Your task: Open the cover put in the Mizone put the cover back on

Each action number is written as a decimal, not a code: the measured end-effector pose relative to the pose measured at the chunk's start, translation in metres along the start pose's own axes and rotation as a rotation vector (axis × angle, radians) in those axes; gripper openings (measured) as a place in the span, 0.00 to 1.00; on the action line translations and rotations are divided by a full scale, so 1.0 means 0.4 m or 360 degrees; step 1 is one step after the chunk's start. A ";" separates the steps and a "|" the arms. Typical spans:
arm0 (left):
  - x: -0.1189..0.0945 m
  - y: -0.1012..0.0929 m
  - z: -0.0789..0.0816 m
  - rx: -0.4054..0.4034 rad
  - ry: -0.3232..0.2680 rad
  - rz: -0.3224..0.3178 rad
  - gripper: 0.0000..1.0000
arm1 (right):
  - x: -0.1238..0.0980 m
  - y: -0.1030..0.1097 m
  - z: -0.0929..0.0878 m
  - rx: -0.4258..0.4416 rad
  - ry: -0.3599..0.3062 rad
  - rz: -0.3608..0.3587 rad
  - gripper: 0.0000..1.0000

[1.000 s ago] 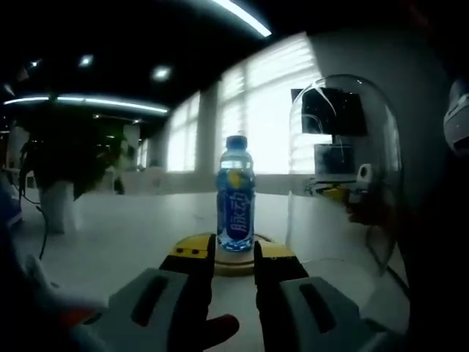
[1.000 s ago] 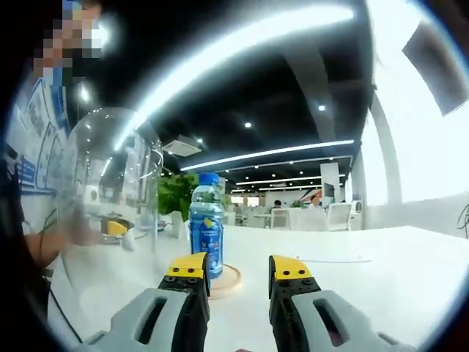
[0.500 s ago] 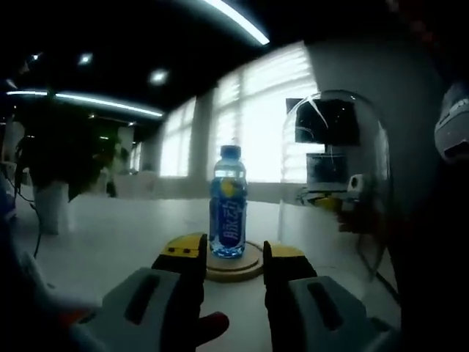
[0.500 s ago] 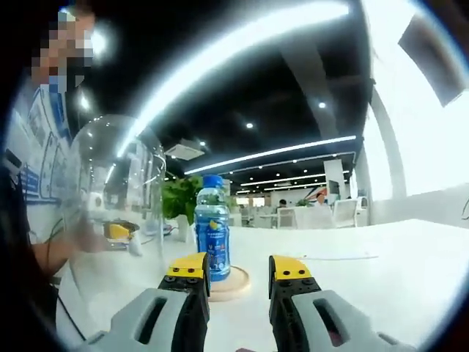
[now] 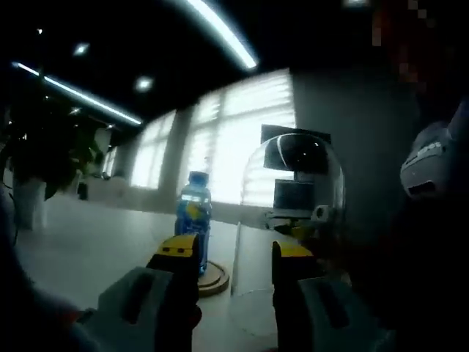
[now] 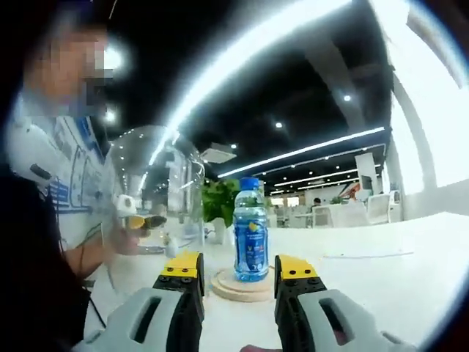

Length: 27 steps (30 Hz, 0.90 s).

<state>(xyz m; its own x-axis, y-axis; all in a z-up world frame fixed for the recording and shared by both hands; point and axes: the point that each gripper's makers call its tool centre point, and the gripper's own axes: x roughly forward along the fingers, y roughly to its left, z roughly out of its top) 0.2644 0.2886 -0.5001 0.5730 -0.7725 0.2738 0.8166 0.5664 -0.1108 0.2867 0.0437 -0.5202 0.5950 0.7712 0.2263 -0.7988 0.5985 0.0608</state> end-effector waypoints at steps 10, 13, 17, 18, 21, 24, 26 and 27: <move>0.008 0.012 -0.013 0.0078 0.0038 -0.0003 0.15 | -0.040 0.108 0.107 0.0277 -0.0305 0.0402 0.40; 0.014 0.018 -0.032 0.0128 0.0083 0.0018 0.15 | -0.031 0.149 0.097 0.0261 -0.0275 0.0484 0.44; 0.014 -0.008 -0.034 0.0087 0.0075 -0.0077 0.15 | -0.018 0.165 0.069 0.0235 -0.0191 0.0518 0.45; 0.014 -0.021 -0.023 0.0099 0.0032 -0.0122 0.15 | -0.018 0.165 0.062 0.0227 -0.0173 0.0523 0.45; 0.011 -0.033 -0.021 0.0074 0.0026 -0.0171 0.15 | -0.021 0.162 0.057 0.0225 -0.0157 0.0530 0.45; 0.009 -0.053 -0.015 0.0048 -0.0006 -0.0248 0.15 | -0.022 0.159 0.057 0.0229 -0.0160 0.0529 0.45; 0.008 -0.071 -0.005 0.0000 -0.0034 -0.0304 0.15 | -0.023 0.157 0.055 0.0231 -0.0154 0.0536 0.45; 0.007 -0.080 -0.002 -0.0069 -0.0035 -0.0330 0.15 | -0.023 0.160 0.052 0.0229 -0.0146 0.0544 0.45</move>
<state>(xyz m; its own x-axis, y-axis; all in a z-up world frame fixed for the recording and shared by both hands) 0.2397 0.2681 -0.4965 0.3909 -0.8646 0.3158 0.9194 0.3826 -0.0908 0.2285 0.0705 -0.4983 0.2869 0.8946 0.3427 -0.9580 0.2685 0.1011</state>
